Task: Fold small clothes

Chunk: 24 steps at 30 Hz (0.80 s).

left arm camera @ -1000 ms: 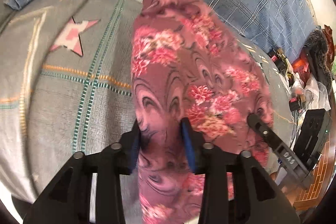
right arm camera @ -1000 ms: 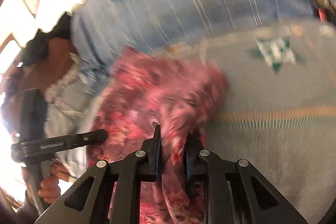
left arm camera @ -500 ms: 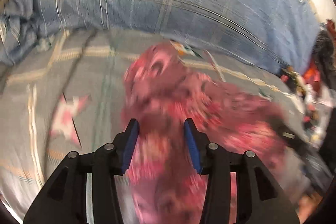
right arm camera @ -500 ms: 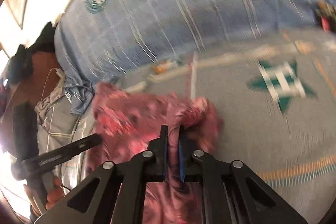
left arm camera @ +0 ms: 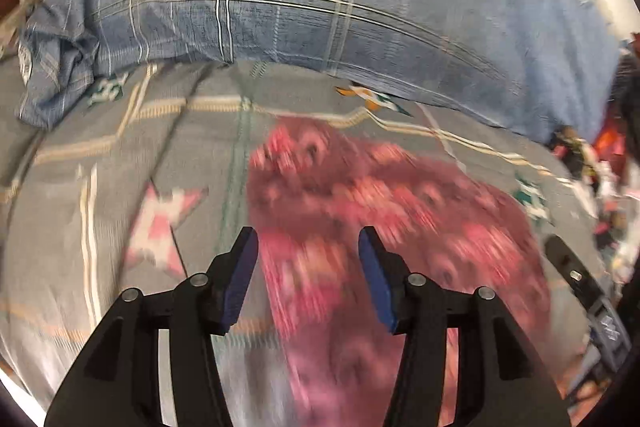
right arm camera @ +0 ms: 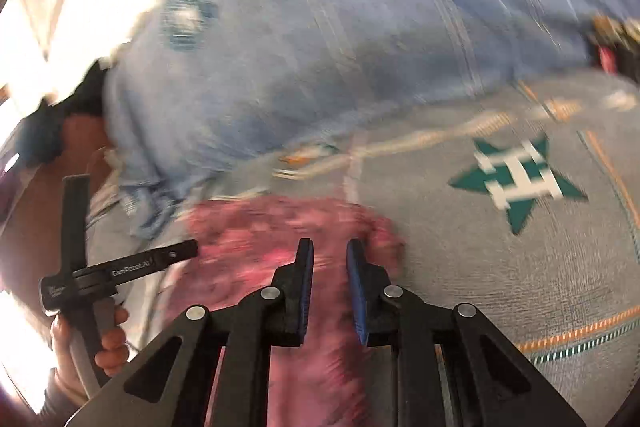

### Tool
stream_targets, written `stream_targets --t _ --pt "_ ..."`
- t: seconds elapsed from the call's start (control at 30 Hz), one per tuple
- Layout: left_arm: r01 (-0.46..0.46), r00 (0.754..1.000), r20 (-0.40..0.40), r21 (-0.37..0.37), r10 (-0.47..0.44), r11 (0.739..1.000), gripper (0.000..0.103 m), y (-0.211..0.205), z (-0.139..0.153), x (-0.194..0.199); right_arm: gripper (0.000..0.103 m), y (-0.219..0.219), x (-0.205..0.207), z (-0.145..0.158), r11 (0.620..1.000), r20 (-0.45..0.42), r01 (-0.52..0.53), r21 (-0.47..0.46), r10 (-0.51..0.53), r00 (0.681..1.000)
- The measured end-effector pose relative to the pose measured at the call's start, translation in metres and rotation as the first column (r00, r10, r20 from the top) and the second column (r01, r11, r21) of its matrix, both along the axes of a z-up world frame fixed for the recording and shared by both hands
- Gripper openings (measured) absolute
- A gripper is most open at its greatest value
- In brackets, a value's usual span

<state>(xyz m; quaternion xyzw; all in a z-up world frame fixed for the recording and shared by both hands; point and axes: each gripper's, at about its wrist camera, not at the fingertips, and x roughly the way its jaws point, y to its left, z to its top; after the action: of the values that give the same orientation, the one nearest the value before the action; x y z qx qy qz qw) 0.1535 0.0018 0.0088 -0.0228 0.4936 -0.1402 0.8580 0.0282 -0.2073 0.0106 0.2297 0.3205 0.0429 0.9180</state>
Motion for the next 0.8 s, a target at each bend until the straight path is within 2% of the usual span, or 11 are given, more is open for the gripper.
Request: stream_targets --t 0.03,0.13,0.17,0.23,0.37,0.4,0.43,0.5,0.57,0.67,0.8 --pt "0.003 1.0 -0.01 -0.012 -0.003 1.0 0.057 0.0 -0.006 -0.009 0.02 0.009 -0.005 -0.003 0.999 0.013 -0.029 -0.034 0.03 0.999" --pt "0.032 0.998 -0.052 0.049 -0.029 0.998 0.062 -0.009 -0.035 -0.02 0.02 0.024 0.011 -0.039 0.99 -0.127 -0.075 -0.117 0.06 0.99" --pt "0.025 1.0 -0.008 0.059 -0.025 0.998 0.063 -0.009 -0.031 -0.026 0.02 0.023 0.007 -0.041 0.992 -0.087 -0.061 -0.11 0.051 0.995" --pt "0.033 0.999 -0.006 0.096 -0.033 0.995 0.063 -0.007 -0.02 -0.032 0.019 0.024 0.003 -0.028 0.992 -0.12 -0.043 -0.119 0.029 0.992" --pt "0.072 0.997 0.02 0.085 -0.074 0.994 0.063 -0.001 -0.003 -0.063 0.024 0.027 -0.035 -0.002 0.99 -0.043 -0.063 -0.127 0.057 0.997" --pt "0.078 0.996 0.025 0.083 -0.081 0.993 0.068 0.0 -0.005 -0.07 0.027 0.03 -0.047 -0.001 0.987 -0.035 -0.071 -0.146 0.066 0.997" --pt "0.084 0.996 0.02 0.086 -0.086 0.993 0.07 0.0 -0.01 -0.076 0.034 0.034 -0.052 -0.005 0.984 -0.043 -0.077 -0.163 0.071 0.997" --pt "0.099 0.995 0.005 0.096 -0.1 0.99 0.076 -0.003 -0.028 -0.088 0.037 0.038 -0.057 -0.027 0.976 -0.107 -0.078 -0.204 0.058 0.993" --pt "0.044 0.998 0.035 0.089 -0.047 0.995 0.085 0.001 -0.035 -0.091 0.053 0.036 -0.063 -0.05 0.979 -0.129 -0.039 -0.198 0.014 0.992" --pt "0.027 1.0 0.002 0.067 -0.027 0.997 0.086 0.005 -0.034 -0.086 0.055 0.028 -0.069 -0.051 0.994 -0.085 0.019 -0.11 -0.028 0.996" --pt "0.022 1.0 0.011 0.086 -0.023 0.996 0.088 0.004 -0.035 -0.088 0.057 0.034 -0.071 -0.05 0.988 -0.08 0.019 -0.156 -0.032 0.996"
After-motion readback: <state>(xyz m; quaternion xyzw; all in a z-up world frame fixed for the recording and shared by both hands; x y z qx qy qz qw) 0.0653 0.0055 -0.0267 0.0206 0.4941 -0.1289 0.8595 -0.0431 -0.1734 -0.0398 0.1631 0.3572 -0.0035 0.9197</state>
